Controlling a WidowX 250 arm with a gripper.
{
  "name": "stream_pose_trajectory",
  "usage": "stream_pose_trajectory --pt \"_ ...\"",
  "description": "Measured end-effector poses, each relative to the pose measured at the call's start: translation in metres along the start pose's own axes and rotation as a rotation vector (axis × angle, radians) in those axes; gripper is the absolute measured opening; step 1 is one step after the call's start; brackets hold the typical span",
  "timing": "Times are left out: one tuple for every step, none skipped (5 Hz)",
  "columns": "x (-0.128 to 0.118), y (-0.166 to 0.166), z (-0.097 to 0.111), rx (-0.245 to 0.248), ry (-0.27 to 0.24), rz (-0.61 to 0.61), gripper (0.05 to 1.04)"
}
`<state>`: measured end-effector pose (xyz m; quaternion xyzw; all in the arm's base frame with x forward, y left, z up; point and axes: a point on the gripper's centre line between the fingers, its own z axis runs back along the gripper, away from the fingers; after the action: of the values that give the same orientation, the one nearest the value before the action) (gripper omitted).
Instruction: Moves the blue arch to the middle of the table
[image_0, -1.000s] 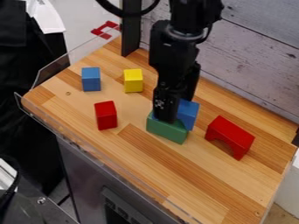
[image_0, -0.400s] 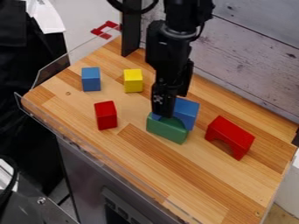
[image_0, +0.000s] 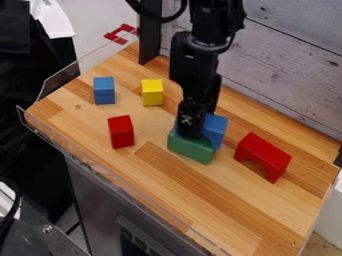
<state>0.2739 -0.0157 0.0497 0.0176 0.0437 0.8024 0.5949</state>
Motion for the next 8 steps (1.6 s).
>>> stream_pose_trajectory --pt "0.000 -0.001 -0.001 0.000 0.000 0.003 0.768" --pt "0.003 -0.001 -0.001 -0.004 -0.005 0.012 0.572" --pt "0.004 0.002 0.017 -0.057 -0.027 0.000 0.572" --pt "-0.009 0.020 0.035 -0.101 -0.051 -0.052 0.572" --pt "-0.029 0.040 0.043 -0.126 -0.064 -0.112 0.572" --pt "-0.052 0.060 0.039 -0.108 -0.051 -0.180 0.572" --pt "-0.073 0.075 0.027 -0.071 -0.001 -0.204 0.572" --pt "-0.081 0.075 0.011 -0.047 0.038 -0.187 0.572"
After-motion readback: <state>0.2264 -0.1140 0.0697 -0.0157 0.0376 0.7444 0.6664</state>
